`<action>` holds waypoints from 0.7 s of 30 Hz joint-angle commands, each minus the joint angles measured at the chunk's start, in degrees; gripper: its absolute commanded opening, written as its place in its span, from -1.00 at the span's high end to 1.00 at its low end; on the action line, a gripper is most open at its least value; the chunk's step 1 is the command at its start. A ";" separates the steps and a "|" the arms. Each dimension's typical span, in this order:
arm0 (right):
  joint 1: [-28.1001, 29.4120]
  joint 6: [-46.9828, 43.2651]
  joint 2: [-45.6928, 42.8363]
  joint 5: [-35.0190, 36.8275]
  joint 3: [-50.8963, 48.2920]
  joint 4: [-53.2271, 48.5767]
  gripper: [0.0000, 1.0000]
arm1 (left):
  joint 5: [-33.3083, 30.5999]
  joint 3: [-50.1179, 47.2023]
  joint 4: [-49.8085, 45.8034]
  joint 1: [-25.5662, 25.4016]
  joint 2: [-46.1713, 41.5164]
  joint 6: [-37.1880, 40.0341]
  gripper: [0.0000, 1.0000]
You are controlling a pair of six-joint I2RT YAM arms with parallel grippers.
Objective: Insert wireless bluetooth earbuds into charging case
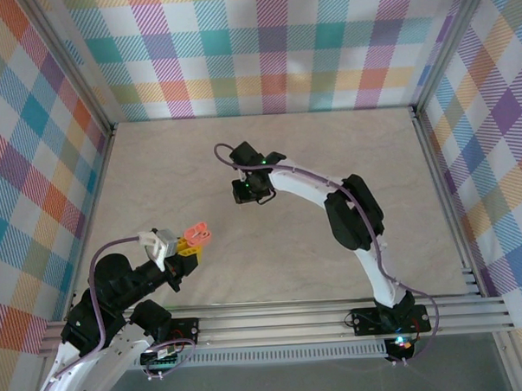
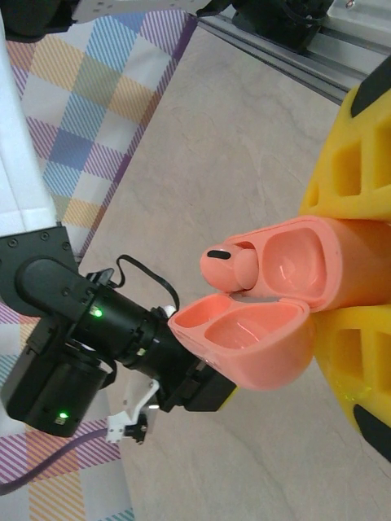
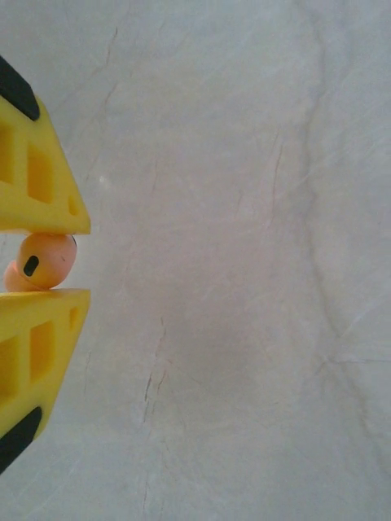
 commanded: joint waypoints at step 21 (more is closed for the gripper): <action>-0.97 -8.41 -27.54 5.26 -14.41 0.47 0.57 | 6.57 -4.00 28.60 0.62 18.40 -5.45 0.76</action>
